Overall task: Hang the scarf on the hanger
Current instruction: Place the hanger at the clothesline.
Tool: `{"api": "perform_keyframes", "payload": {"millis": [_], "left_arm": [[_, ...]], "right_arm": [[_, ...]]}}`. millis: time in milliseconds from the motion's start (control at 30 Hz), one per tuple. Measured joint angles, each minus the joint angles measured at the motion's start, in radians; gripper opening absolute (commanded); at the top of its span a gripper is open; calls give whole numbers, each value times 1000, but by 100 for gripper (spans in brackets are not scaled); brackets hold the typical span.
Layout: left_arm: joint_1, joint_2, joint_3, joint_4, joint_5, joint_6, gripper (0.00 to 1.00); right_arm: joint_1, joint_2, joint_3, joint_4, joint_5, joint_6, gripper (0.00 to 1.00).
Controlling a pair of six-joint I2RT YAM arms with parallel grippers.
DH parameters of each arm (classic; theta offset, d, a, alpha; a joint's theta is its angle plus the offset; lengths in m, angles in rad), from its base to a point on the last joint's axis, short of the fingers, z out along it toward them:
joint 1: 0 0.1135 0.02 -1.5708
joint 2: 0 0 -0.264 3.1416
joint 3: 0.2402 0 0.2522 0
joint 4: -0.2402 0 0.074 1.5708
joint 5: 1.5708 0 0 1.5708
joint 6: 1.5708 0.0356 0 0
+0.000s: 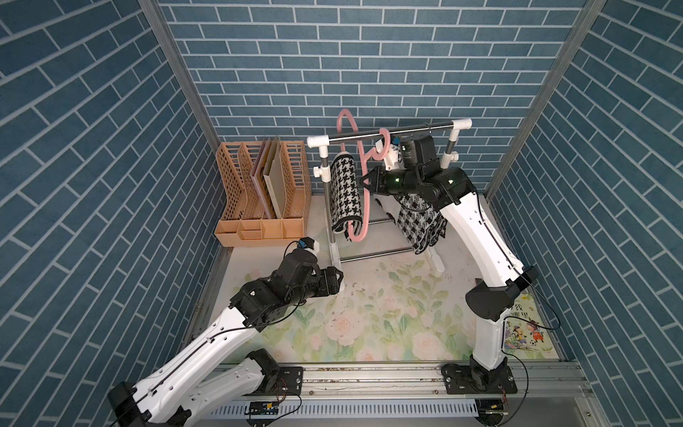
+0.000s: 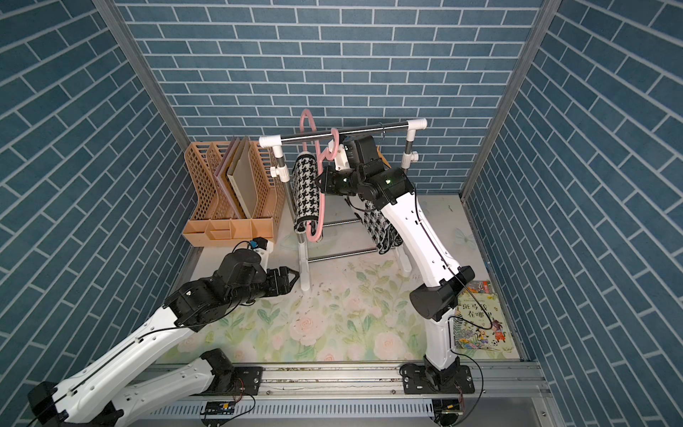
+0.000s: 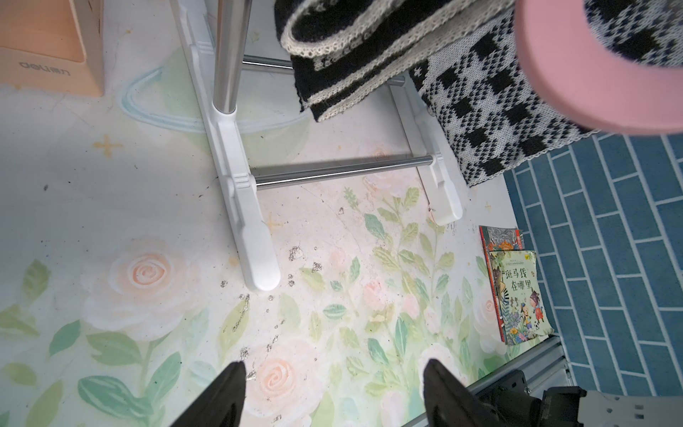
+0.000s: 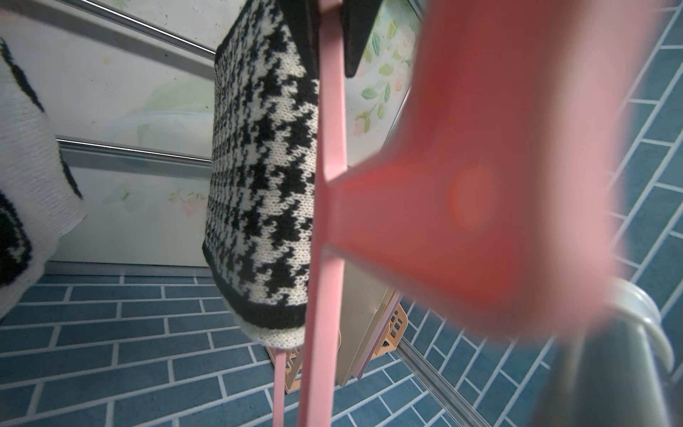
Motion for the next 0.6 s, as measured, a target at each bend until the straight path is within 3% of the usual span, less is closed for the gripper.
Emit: {"api": "perform_keyframes", "payload": {"millis": [600], "left_arm": [[0,23,-10,5,16,0,79]], "right_arm": [[-96,56,6,142,-185,146,0]]}}
